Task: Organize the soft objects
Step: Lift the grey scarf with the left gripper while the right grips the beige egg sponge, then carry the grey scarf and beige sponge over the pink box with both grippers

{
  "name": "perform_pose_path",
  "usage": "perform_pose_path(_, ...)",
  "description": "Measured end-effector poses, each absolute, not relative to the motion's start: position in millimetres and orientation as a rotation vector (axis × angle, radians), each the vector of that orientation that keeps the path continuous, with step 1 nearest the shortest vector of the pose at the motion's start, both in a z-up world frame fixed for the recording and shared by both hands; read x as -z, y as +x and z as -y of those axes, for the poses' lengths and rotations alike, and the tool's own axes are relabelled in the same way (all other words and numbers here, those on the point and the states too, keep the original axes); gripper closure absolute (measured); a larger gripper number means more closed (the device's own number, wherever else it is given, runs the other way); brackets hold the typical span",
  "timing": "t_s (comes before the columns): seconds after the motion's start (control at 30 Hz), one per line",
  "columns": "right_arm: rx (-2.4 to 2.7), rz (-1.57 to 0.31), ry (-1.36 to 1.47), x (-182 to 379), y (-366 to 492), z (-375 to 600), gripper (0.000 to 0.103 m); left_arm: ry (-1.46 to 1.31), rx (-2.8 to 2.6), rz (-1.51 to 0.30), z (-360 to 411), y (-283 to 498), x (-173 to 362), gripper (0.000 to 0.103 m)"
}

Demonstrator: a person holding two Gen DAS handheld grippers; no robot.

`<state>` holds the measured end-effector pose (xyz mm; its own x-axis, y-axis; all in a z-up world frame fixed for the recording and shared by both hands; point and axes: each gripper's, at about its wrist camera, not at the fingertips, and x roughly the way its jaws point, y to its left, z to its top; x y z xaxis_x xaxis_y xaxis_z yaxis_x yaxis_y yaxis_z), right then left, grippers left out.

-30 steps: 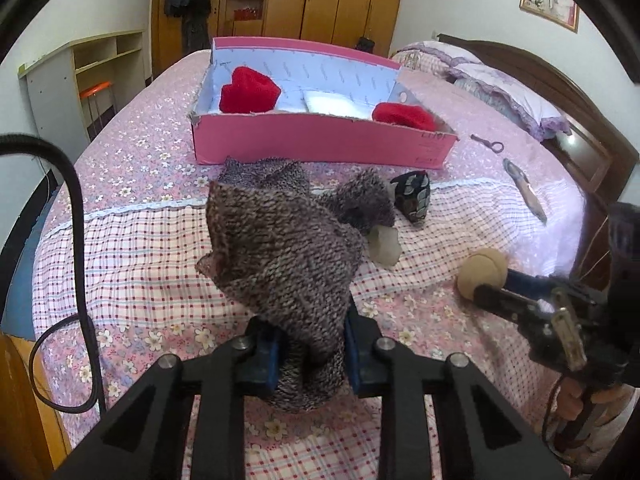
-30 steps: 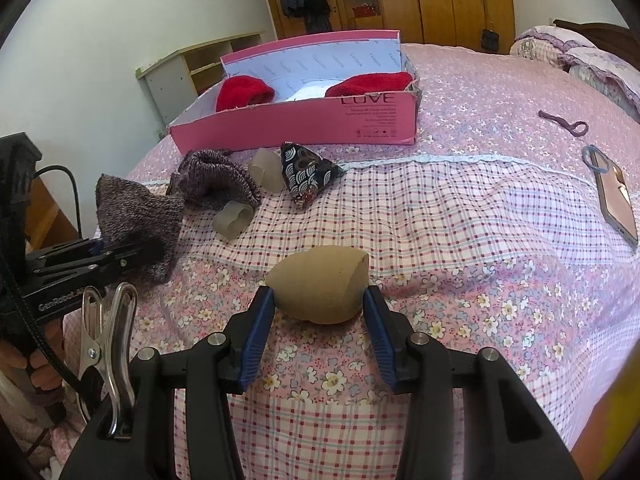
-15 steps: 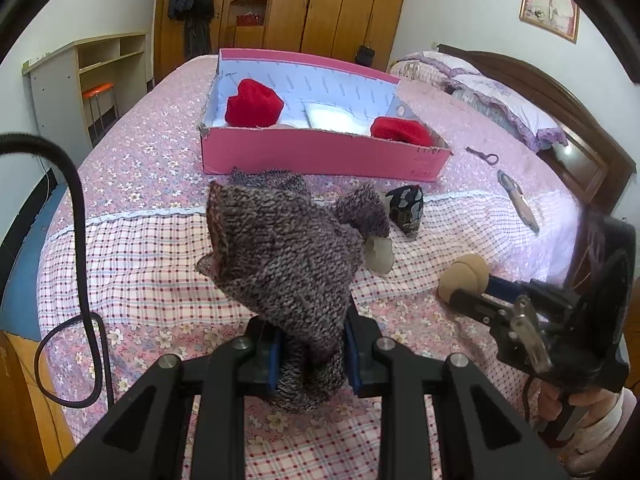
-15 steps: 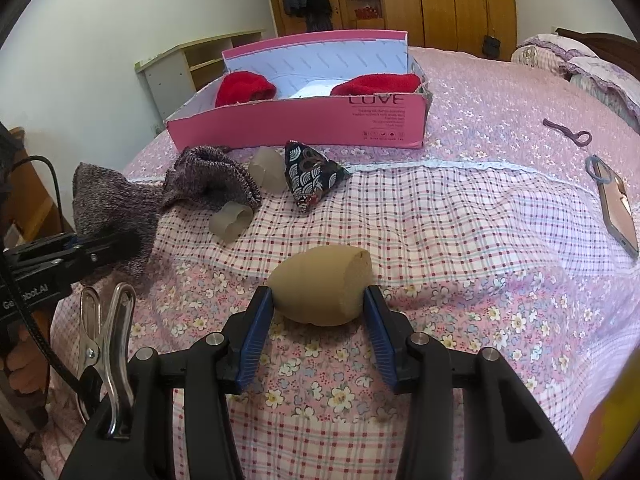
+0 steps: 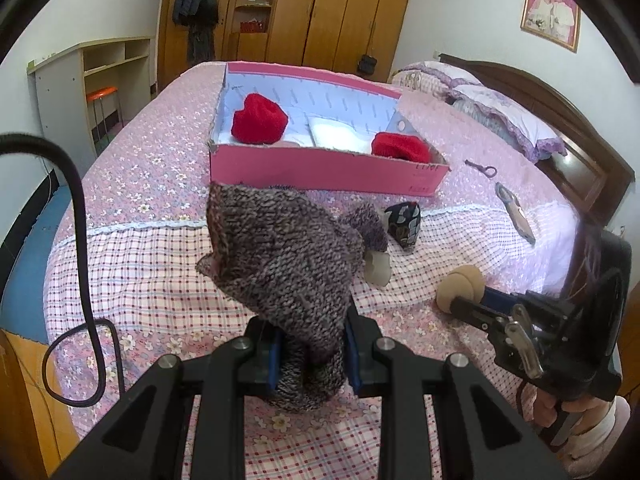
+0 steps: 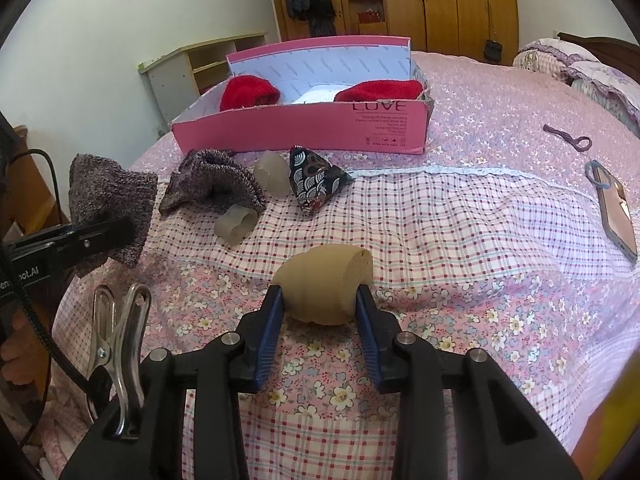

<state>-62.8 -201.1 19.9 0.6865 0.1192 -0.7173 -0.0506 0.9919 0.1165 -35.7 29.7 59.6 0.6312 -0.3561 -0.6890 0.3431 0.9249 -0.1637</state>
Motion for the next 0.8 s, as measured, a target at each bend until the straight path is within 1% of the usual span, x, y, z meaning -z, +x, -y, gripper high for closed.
perform_pose_path(0.33,-0.109,-0.777,0.104,-34,-64,206,0.067,-0.036,0.388,-0.761,-35,-31,-75,0.077)
perform_pose_path(0.8,-0.145,-0.745,0.116,-58,-49,218,0.067,-0.036,0.373,-0.735,-28,0,-98,0.077)
